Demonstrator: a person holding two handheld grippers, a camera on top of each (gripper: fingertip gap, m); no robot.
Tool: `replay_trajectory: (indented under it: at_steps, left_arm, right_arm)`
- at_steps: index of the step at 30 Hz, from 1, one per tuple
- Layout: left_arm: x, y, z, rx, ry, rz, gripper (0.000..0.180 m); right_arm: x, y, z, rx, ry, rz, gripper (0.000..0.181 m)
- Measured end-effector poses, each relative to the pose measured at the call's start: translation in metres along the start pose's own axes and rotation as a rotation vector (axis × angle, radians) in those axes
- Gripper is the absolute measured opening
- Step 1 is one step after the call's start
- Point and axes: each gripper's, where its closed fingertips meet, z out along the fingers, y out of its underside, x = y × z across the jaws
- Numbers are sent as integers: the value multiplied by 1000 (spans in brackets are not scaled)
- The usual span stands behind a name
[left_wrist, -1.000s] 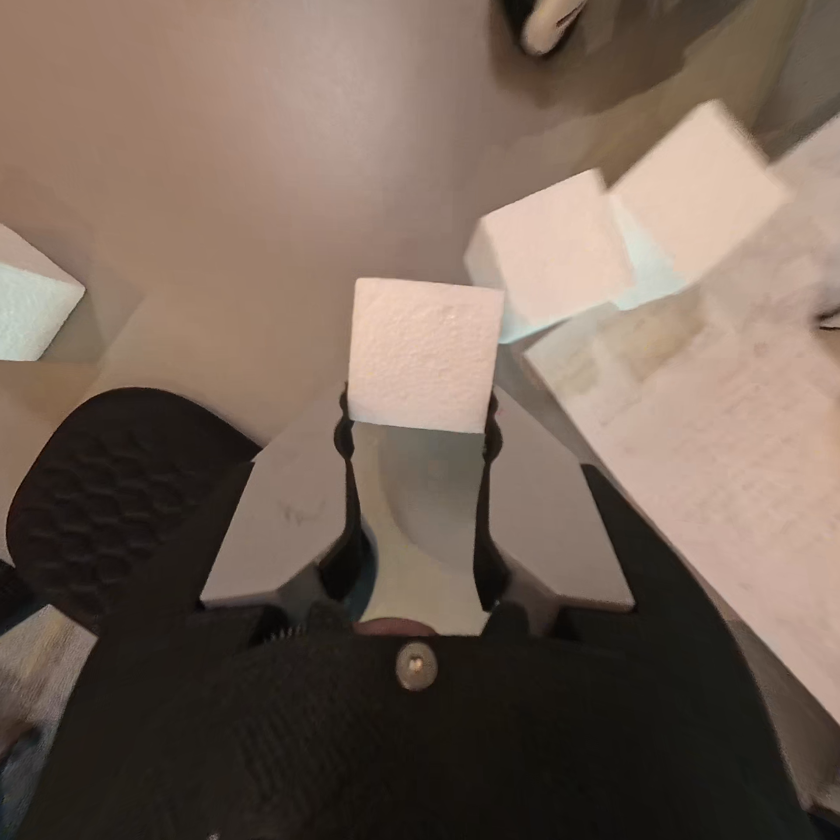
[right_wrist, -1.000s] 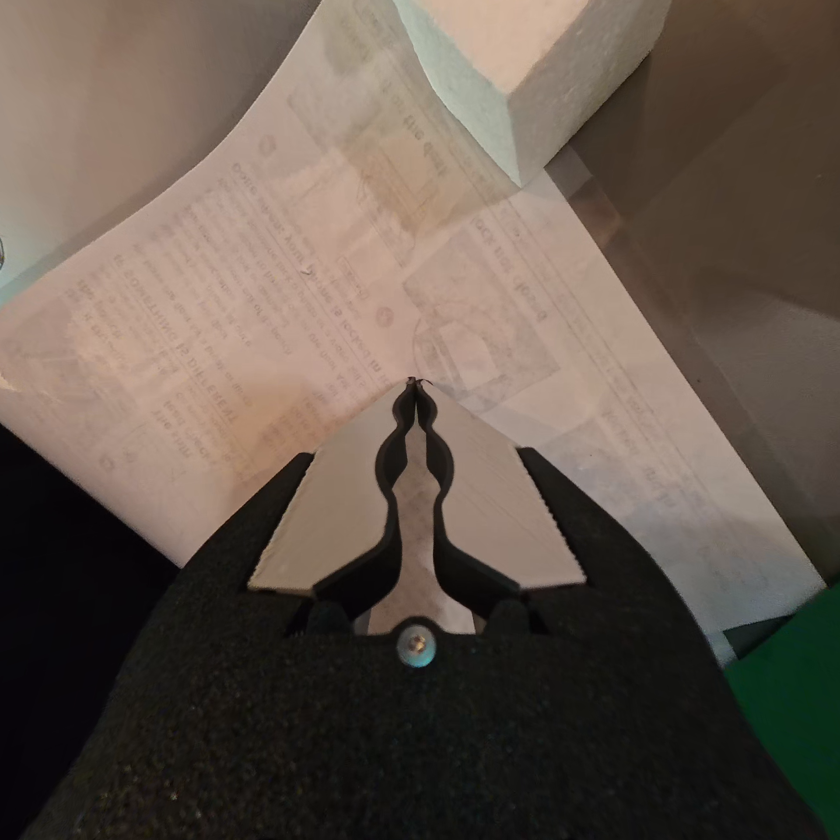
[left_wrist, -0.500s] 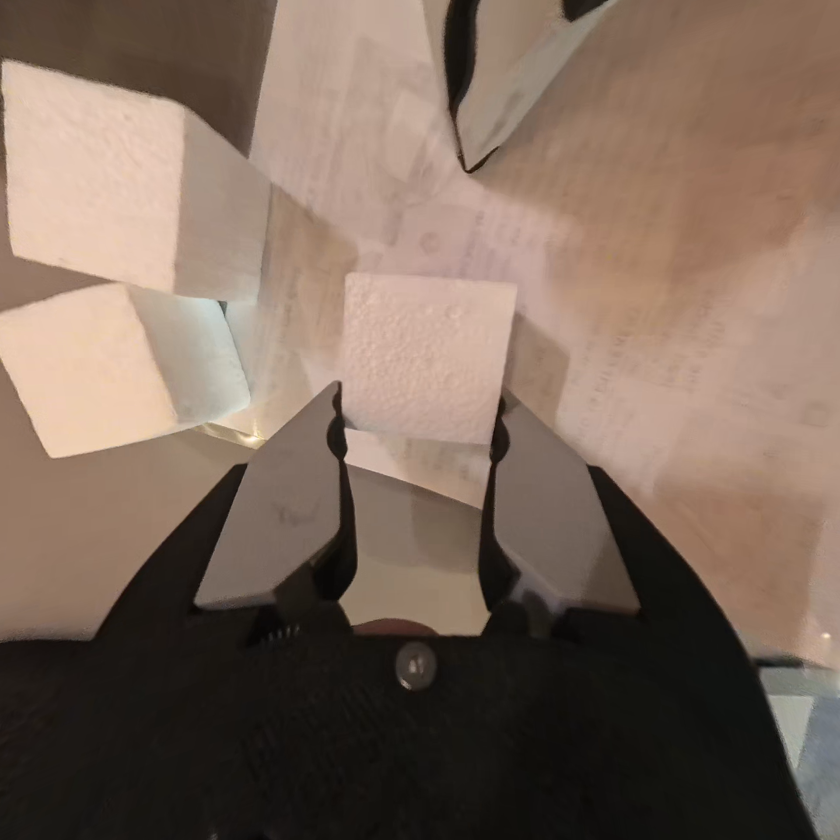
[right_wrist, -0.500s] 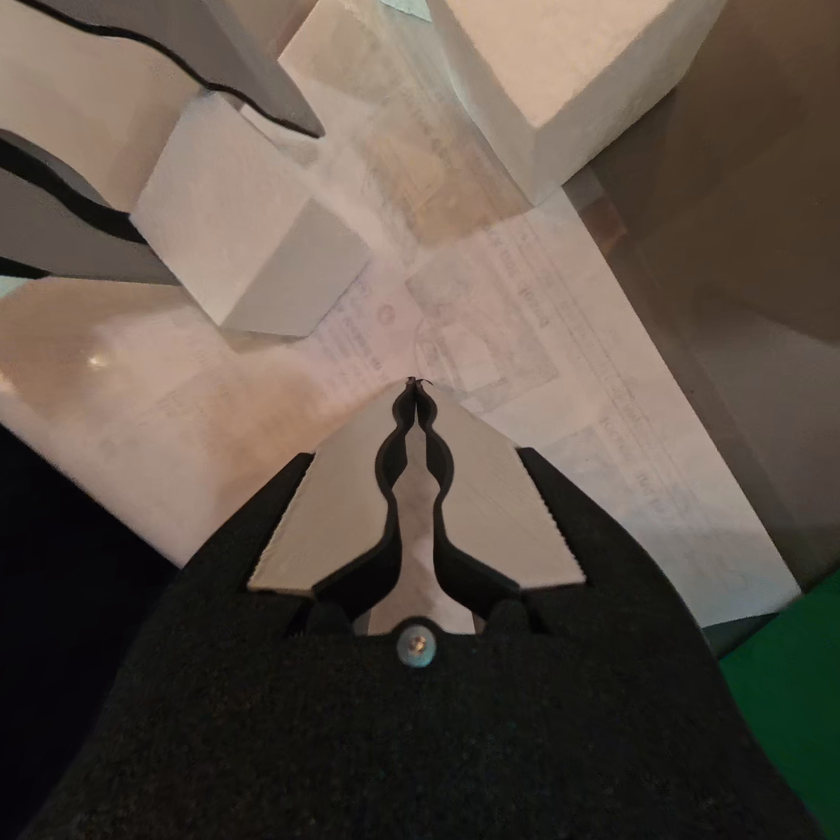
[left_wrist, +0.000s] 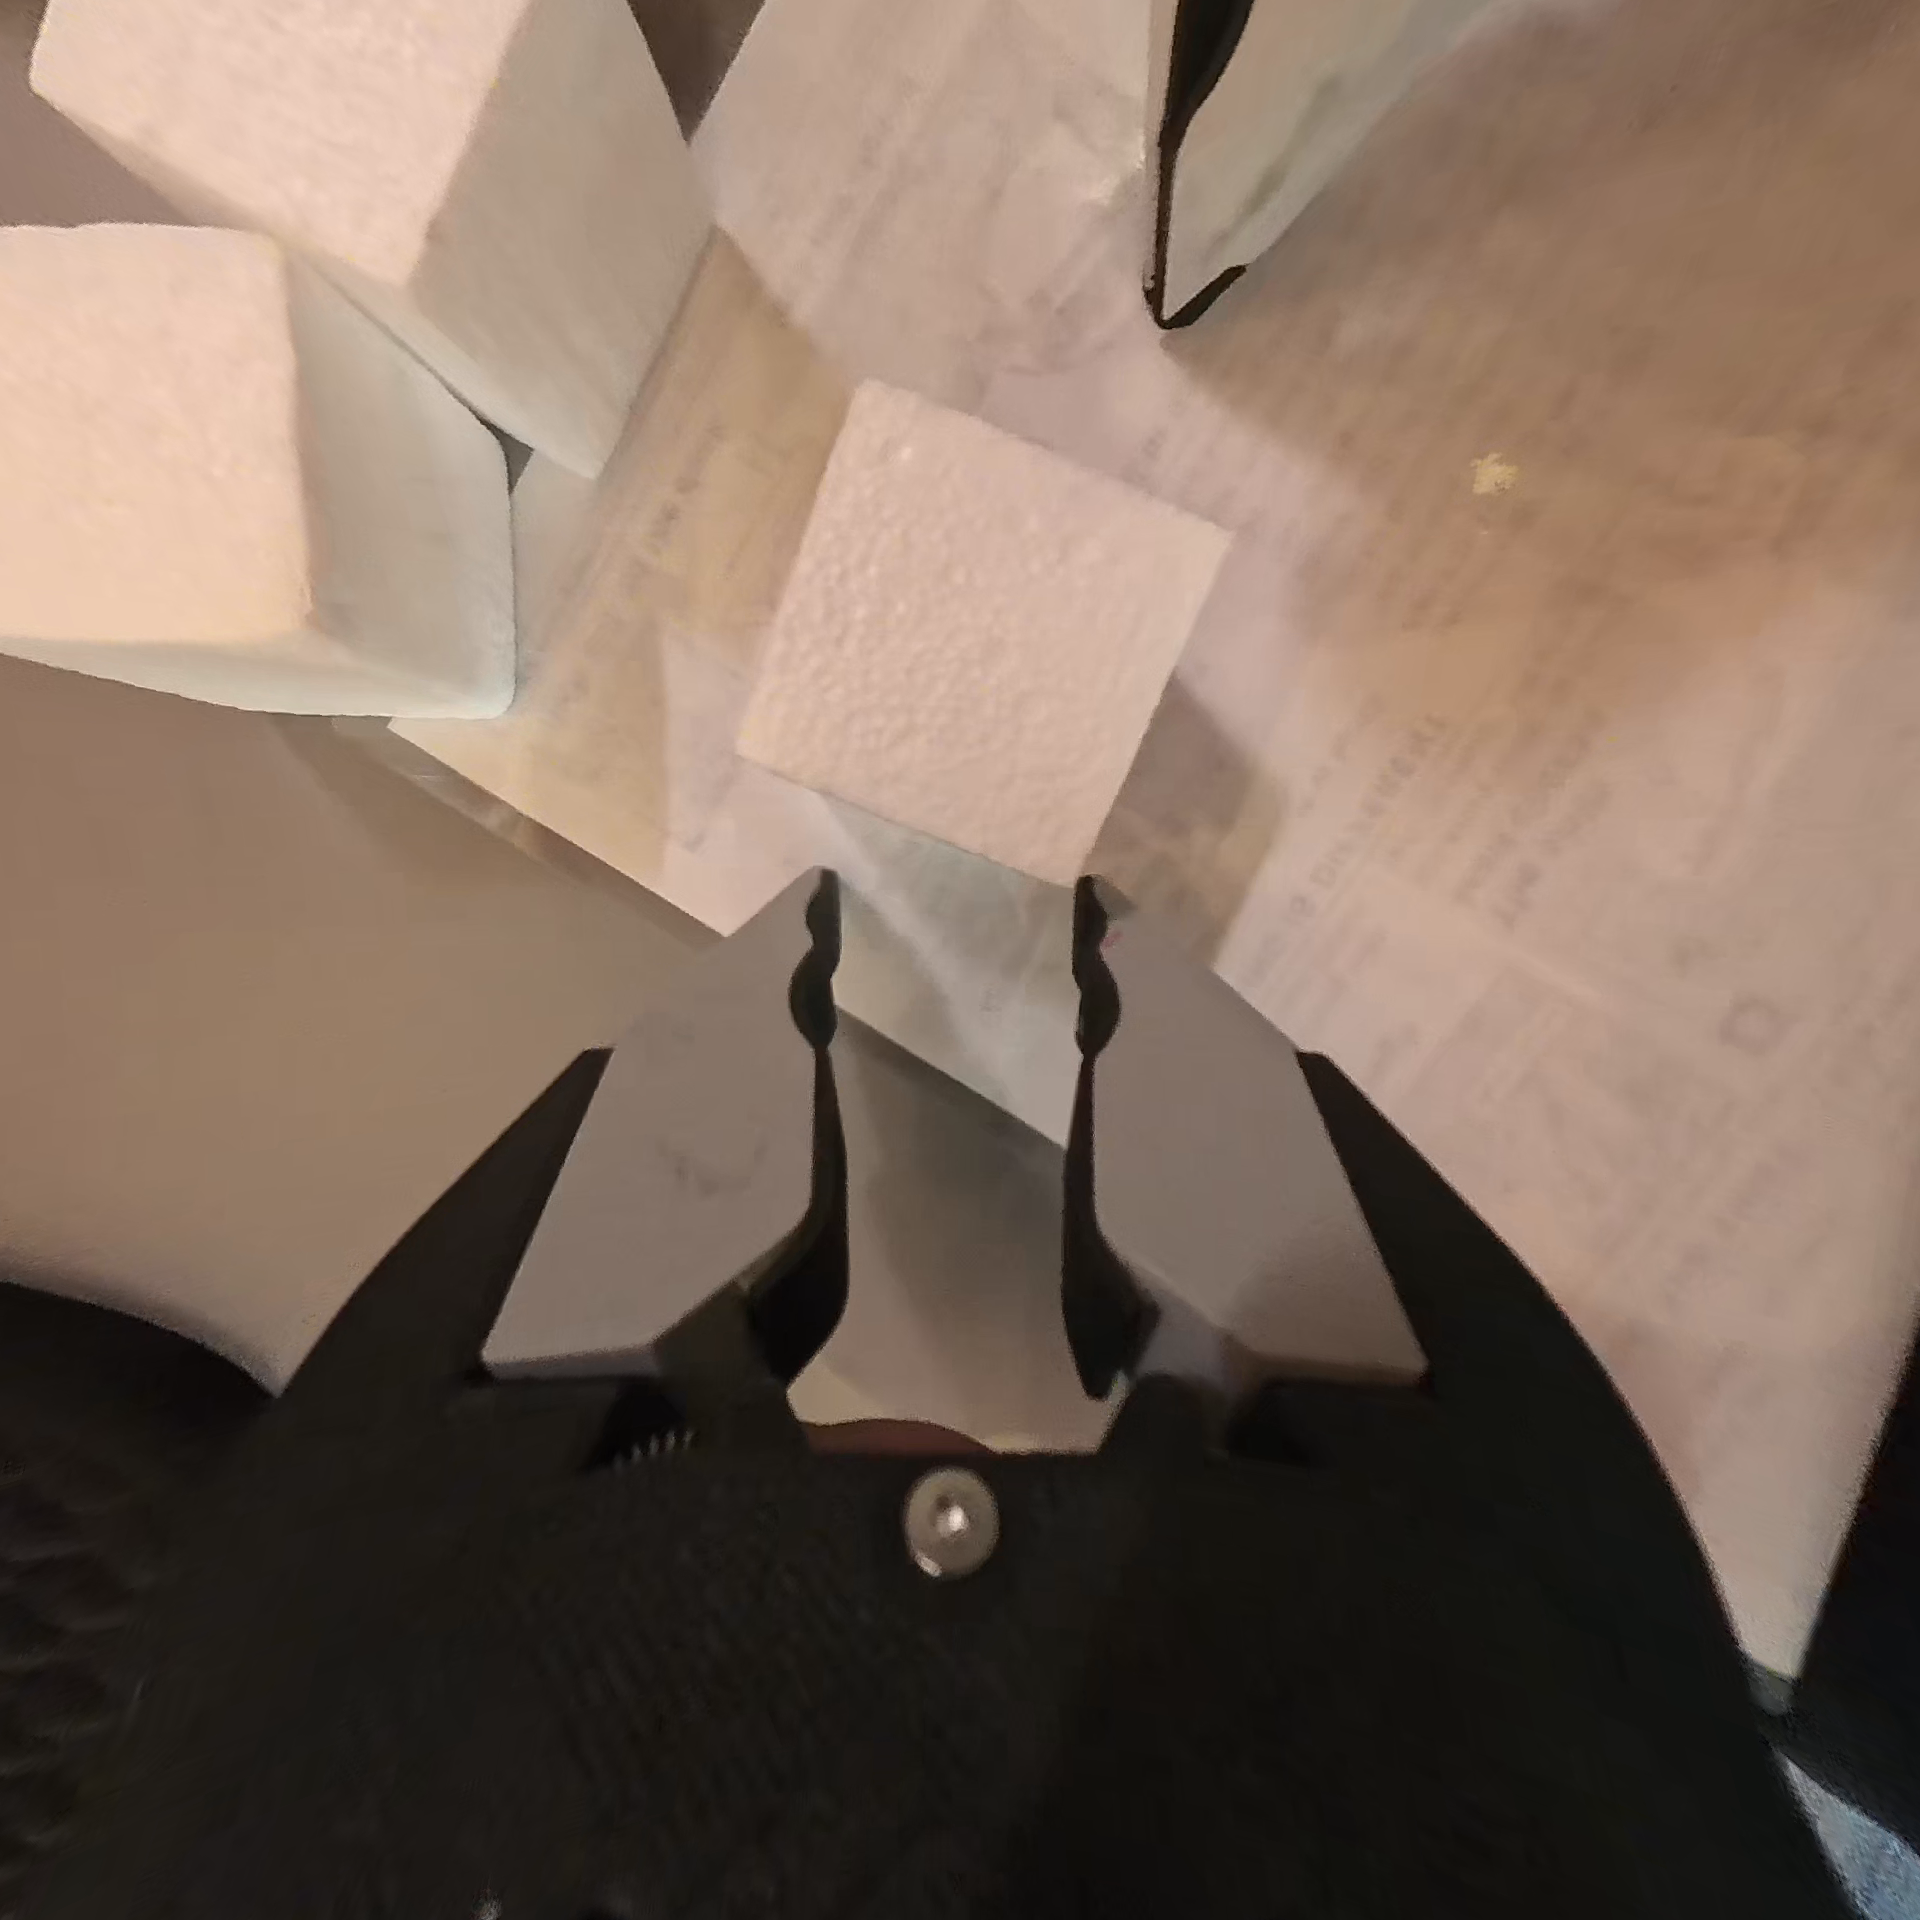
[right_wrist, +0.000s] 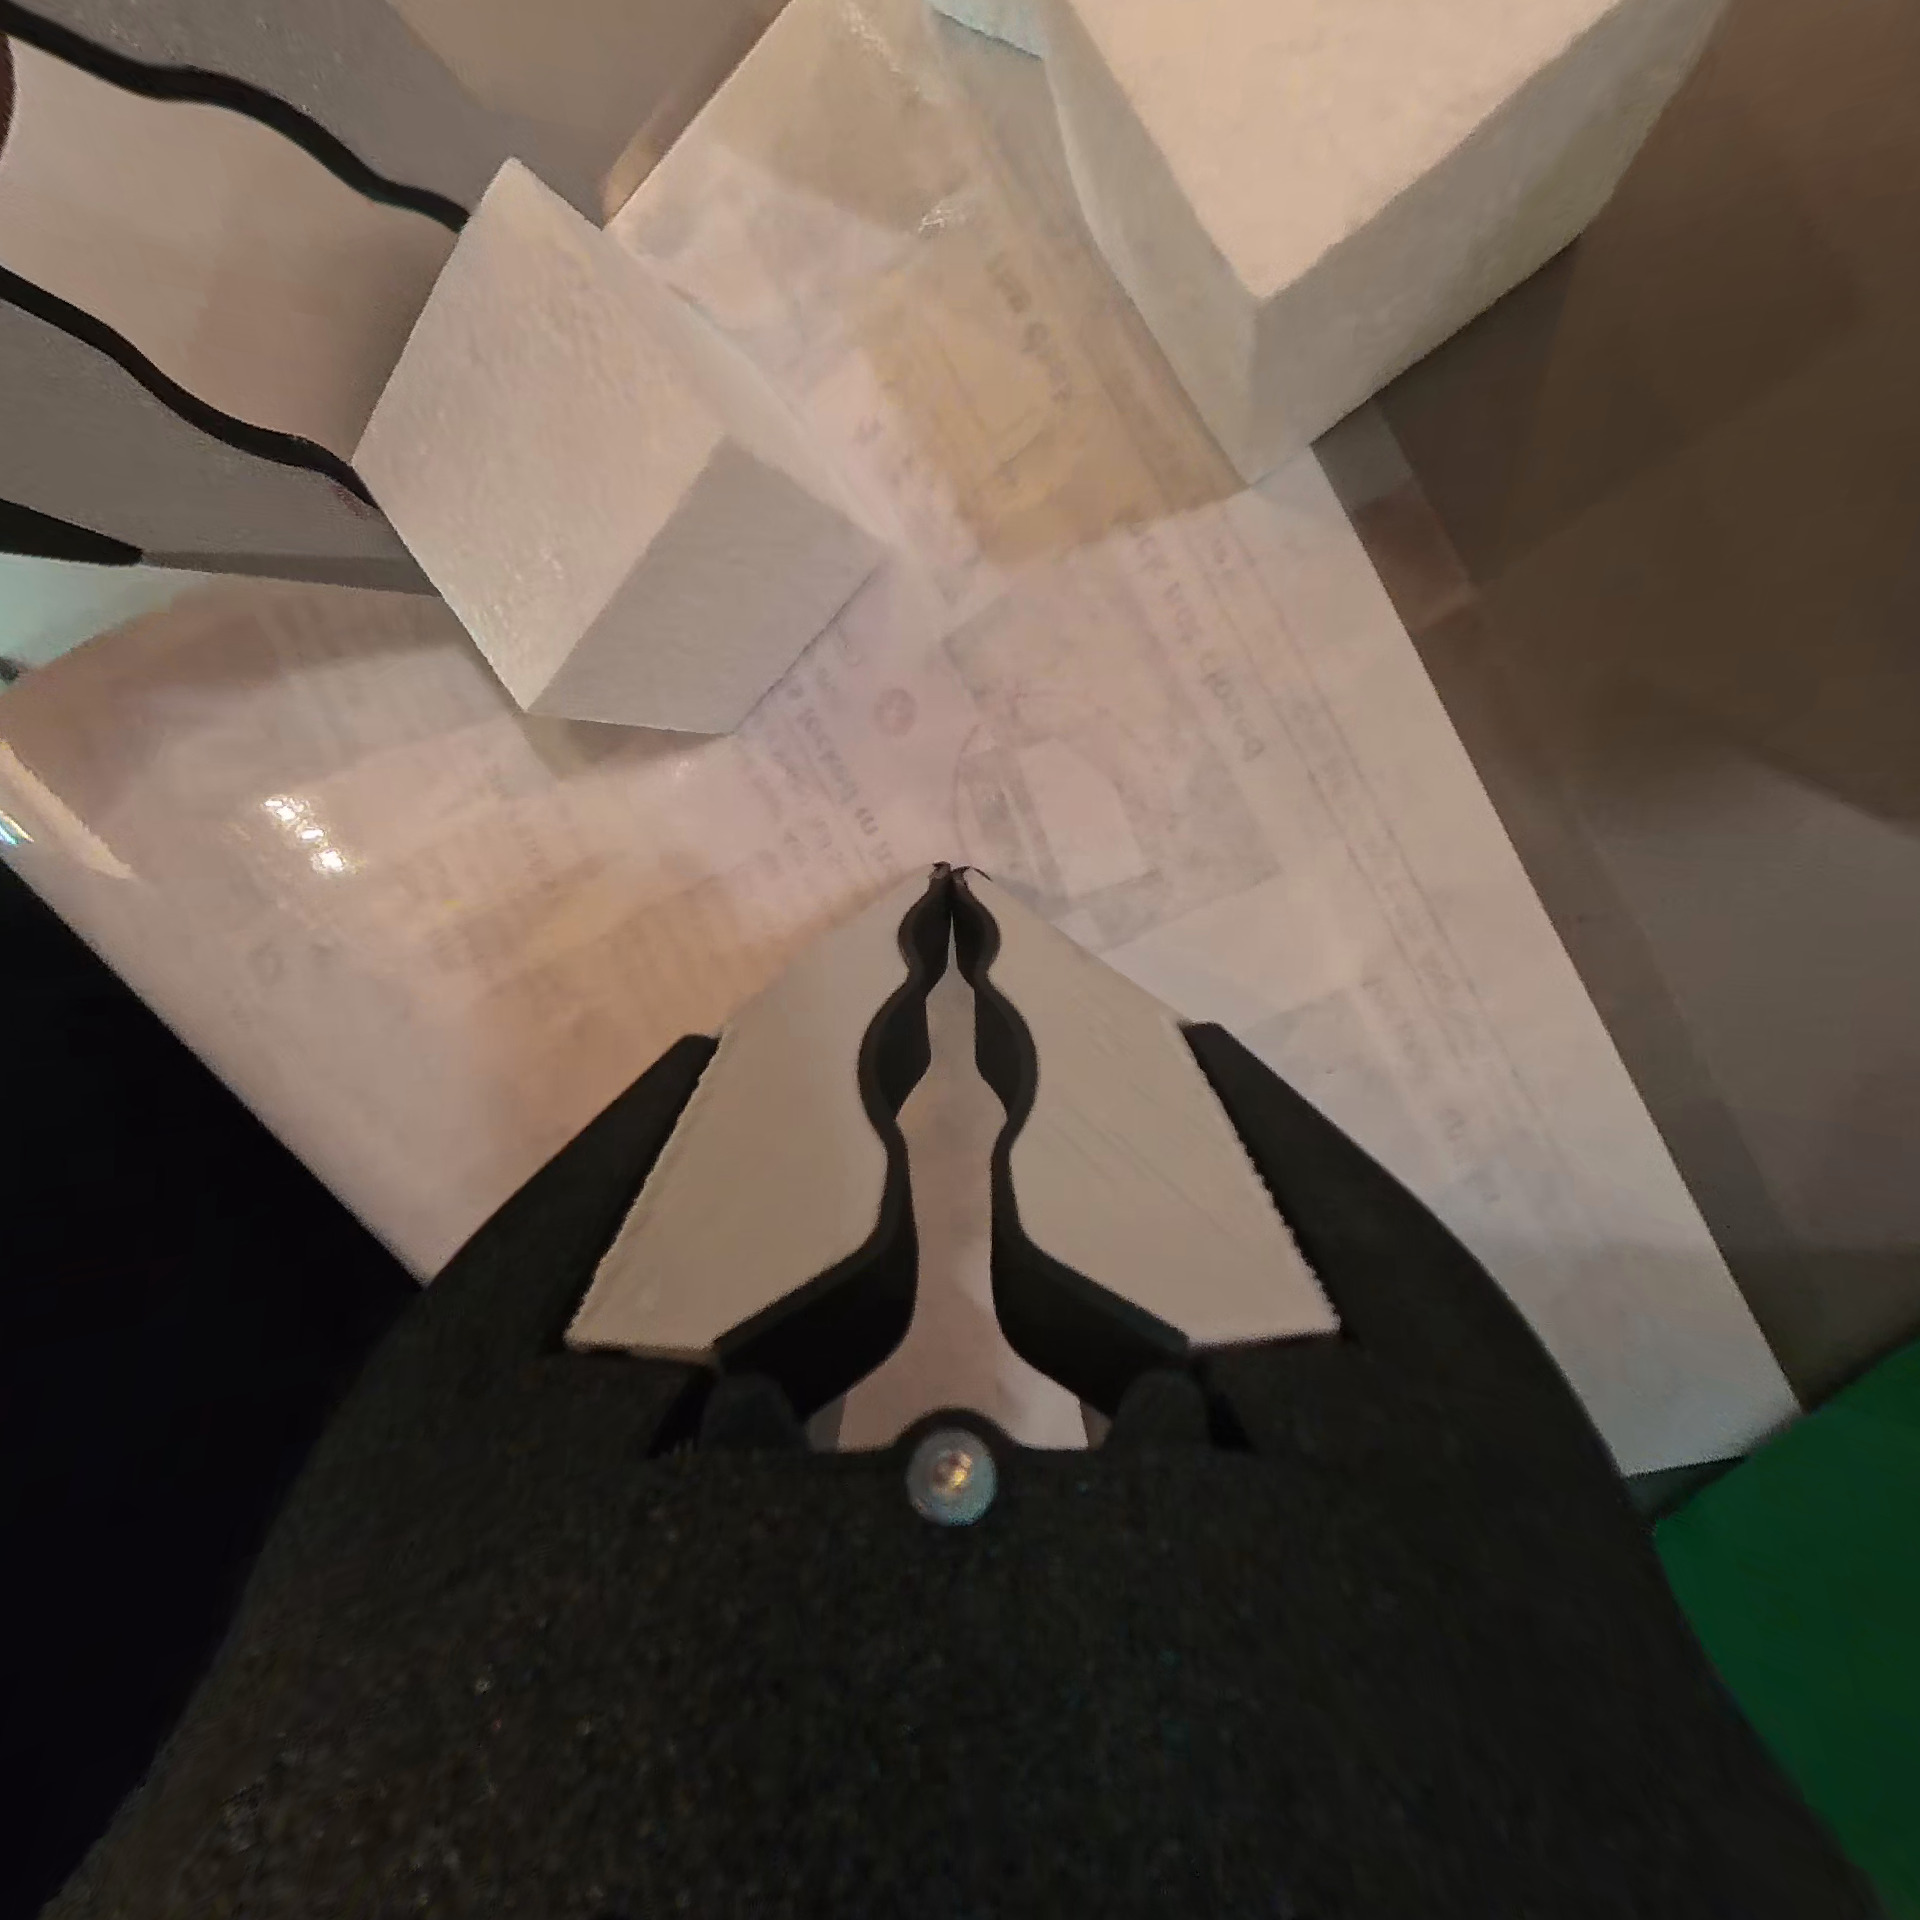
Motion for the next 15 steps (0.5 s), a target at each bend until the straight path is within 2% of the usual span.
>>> replay_trajectory:
  at_steps: [3,8,15]
  left_arm:
    - [1,0,0,-14,-7,-15,41]
    - [3,0,0,-40,-12,-24,36]
    - [5,1,0,-40,-27,-53,31]
  right_arm:
    - [0,-1,-1,-20,14,-31,2]
    - [3,-6,-4,-41,80,-86,25]
    - [12,-35,-31,29,132,-154,35]
